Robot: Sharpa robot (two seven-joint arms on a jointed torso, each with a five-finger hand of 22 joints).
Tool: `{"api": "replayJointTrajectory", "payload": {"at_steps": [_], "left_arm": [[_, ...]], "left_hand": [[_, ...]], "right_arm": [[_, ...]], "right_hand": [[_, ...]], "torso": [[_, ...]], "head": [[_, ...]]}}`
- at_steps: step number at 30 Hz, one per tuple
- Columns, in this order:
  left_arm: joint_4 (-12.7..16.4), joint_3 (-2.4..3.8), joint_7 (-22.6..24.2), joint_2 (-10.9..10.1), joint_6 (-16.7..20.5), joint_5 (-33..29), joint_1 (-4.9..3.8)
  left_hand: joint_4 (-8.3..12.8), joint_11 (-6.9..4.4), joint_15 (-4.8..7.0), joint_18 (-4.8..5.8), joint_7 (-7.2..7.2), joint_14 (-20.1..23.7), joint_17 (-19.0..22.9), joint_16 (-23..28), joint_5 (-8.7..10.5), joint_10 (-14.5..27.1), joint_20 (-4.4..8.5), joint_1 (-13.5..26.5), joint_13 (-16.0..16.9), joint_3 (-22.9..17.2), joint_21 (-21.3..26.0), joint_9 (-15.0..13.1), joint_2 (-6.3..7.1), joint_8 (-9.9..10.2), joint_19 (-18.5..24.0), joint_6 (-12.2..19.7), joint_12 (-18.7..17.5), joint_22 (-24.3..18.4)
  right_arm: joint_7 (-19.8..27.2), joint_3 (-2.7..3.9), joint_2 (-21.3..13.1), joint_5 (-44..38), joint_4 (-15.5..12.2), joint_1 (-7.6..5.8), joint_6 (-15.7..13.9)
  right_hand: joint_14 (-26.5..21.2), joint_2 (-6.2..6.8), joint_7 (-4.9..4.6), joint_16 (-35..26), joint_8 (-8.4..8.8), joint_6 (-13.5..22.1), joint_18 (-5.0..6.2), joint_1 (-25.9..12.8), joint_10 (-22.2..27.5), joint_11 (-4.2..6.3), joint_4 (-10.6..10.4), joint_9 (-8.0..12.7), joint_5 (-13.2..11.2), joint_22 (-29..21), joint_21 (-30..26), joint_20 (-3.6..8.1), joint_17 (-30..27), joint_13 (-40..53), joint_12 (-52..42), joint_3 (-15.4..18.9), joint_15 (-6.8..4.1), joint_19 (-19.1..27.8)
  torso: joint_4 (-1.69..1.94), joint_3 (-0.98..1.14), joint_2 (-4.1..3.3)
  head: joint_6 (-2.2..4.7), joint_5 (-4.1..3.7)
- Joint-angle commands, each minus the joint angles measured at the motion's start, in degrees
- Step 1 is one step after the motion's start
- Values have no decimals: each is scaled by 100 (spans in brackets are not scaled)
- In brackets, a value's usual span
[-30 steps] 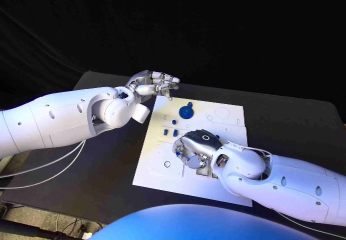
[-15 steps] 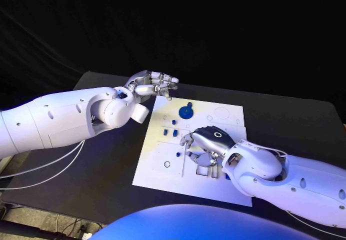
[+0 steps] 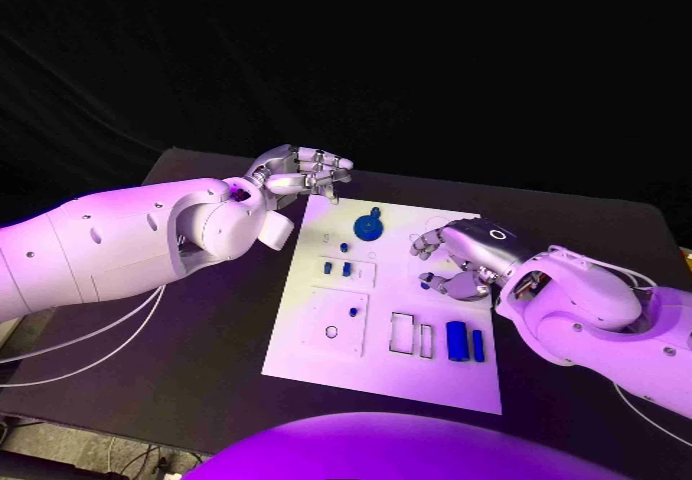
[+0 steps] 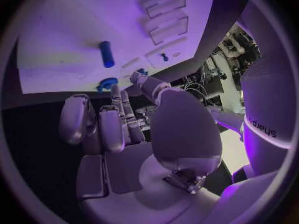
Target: Assemble the parts on the task board
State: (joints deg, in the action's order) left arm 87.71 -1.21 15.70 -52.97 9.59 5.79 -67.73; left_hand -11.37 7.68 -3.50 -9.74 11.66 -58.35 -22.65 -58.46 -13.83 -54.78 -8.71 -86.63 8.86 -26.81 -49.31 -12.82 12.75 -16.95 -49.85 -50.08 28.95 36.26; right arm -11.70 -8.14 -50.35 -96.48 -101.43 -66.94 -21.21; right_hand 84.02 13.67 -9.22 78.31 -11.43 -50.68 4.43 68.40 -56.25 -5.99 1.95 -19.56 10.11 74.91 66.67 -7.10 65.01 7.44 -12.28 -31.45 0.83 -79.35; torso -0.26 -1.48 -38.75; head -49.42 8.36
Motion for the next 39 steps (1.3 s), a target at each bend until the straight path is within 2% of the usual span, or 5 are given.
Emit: {"api": "replayJointTrajectory", "payload": {"at_steps": [1, 10, 18, 24, 39], "left_arm": [[15, 5, 24, 6, -117, -28, -2], [15, 4, 21, 11, -128, -28, -1], [16, 4, 23, 6, -122, -28, -1], [23, 4, 23, 2, -120, -28, -1], [40, 4, 10, -28, -124, -28, -2]], "left_hand": [[35, -8, 7, -69, 9, 42, 6, 12, -24, 42, -18, 53, 7, -6, 30, 3, -2, 23, 36, 48, 25, 1], [36, -8, 7, -70, 9, 41, 6, 9, -24, 45, -19, 58, 8, -7, 31, 2, -5, 21, 35, 49, 32, 0], [36, -8, 7, -70, 9, 41, 6, 9, -24, 45, -19, 58, 8, -7, 31, 2, -5, 21, 35, 49, 32, 0], [37, -8, 7, -71, 9, 38, 5, 6, -24, 48, -19, 62, 9, -8, 31, 2, -9, 20, 32, 50, 38, 0], [41, -9, 8, -73, 8, 36, 5, 1, -24, 51, -20, 64, 10, -11, 31, 1, -15, 16, 26, 50, 48, 0]], "right_arm": [[-23, -3, -90, 300, 87, -32, 631], [71, -18, -127, 308, 271, -39, 1058], [129, -34, -38, 374, 346, -14, 953], [175, -43, 74, 465, 391, 15, 779], [214, -47, 229, 587, 441, 91, 656]], "right_hand": [[51, 27, -18, 13, 39, 58, 100, 11, 146, -24, -33, 17, 50, 273, -155, 1, 43, -62, 26, 222, 56, 81], [76, -78, 10, 56, 46, -4, 88, 148, 201, -29, -60, 24, 57, 290, -122, -8, 89, -141, -40, 504, 62, 26], [97, -206, 21, 74, 60, -61, 52, 268, 19, 9, -59, 41, 46, 377, 48, 15, 102, -178, -161, 476, 31, -86], [135, -330, 7, 129, 85, -156, 7, 333, -270, 29, -80, 73, -108, 490, 257, 41, 182, -265, -190, 254, 8, -209], [153, -336, 1, 170, 98, -286, -25, 299, -644, 55, -129, 92, -134, 583, 408, 59, 226, -346, -137, -31, -11, -285]], "torso": [[-6, 1, -3], [11, 3, -13], [5, -3, -9], [7, 0, -16], [-1, 4, -12]], "head": [[22, -15], [28, -27], [25, -27], [25, -31], [-12, -24]]}}
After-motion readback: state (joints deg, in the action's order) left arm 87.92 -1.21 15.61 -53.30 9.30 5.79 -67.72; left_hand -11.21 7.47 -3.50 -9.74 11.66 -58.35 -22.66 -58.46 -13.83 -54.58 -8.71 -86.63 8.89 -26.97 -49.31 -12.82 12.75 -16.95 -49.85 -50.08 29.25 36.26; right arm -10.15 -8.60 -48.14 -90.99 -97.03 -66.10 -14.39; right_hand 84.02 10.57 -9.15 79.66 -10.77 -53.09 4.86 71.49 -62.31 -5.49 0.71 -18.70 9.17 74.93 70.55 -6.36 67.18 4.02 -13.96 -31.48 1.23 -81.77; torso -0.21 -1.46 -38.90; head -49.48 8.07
